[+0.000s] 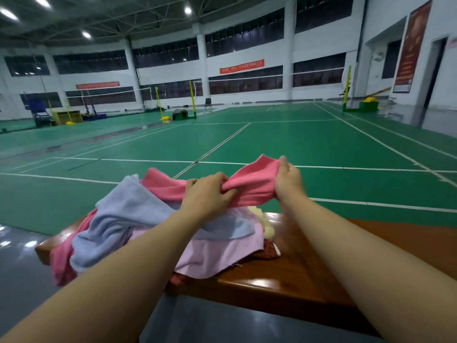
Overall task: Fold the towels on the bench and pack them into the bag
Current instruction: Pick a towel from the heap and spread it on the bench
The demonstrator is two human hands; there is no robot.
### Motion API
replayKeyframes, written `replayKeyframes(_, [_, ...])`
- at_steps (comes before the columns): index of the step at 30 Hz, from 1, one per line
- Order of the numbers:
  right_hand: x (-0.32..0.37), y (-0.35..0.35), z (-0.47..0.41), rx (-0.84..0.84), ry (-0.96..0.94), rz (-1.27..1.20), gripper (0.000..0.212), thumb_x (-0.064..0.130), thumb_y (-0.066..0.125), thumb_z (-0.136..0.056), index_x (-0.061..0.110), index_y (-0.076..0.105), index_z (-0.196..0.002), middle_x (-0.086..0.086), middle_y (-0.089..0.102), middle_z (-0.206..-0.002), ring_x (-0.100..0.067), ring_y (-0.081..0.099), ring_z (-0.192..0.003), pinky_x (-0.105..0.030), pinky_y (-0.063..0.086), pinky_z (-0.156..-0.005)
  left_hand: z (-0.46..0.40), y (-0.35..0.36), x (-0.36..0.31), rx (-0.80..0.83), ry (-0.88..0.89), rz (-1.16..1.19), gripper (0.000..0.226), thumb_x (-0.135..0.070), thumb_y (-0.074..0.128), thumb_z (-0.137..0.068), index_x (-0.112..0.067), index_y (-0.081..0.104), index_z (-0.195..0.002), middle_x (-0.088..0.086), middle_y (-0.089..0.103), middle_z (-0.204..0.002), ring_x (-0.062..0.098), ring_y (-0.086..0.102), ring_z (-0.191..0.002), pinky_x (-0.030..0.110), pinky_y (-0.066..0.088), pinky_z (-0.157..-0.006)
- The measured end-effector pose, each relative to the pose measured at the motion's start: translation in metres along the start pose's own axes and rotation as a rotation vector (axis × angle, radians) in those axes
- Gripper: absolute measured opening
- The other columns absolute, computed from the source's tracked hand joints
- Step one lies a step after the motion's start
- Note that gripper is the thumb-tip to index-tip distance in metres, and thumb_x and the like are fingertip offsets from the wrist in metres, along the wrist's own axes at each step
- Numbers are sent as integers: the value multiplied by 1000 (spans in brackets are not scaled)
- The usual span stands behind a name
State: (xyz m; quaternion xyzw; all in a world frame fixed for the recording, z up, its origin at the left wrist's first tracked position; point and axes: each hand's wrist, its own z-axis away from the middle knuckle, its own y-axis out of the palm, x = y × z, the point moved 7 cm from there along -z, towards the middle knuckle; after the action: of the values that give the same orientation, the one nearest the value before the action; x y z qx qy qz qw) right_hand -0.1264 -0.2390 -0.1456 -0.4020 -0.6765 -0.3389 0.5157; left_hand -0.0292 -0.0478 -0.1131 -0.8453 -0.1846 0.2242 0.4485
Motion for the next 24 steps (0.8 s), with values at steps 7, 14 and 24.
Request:
replayKeyframes(7, [4, -132, -23, -216, 9, 114, 56, 67, 39, -98, 15, 58, -84, -4, 58, -80, -25, 55, -85, -38, 42, -77, 7, 23, -49, 141, 146, 71, 37, -61, 61, -91, -26, 54, -82, 4, 70, -88, 32, 63, -84, 35, 38, -66])
replayKeyframes(14, [5, -282, 1, -443, -7, 392, 55, 60, 55, -95, 6, 60, -103, -13, 60, -101, -27, 55, -93, -34, 37, -81, 13, 71, -137, 252, 293, 184, 22, -46, 66, -90, -27, 61, -100, 4, 72, -100, 30, 65, -92, 39, 53, -76])
replayKeyframes(24, [-8, -317, 30, -322, 29, 1149, 60, 60, 55, -94, 10, 54, -127, -19, 56, -132, -37, 54, -122, -43, 42, -100, 49, 124, -133, 370, 284, 245, 39, -59, 52, -96, -26, 67, -112, 0, 64, -115, 19, 59, -107, 32, 44, -91])
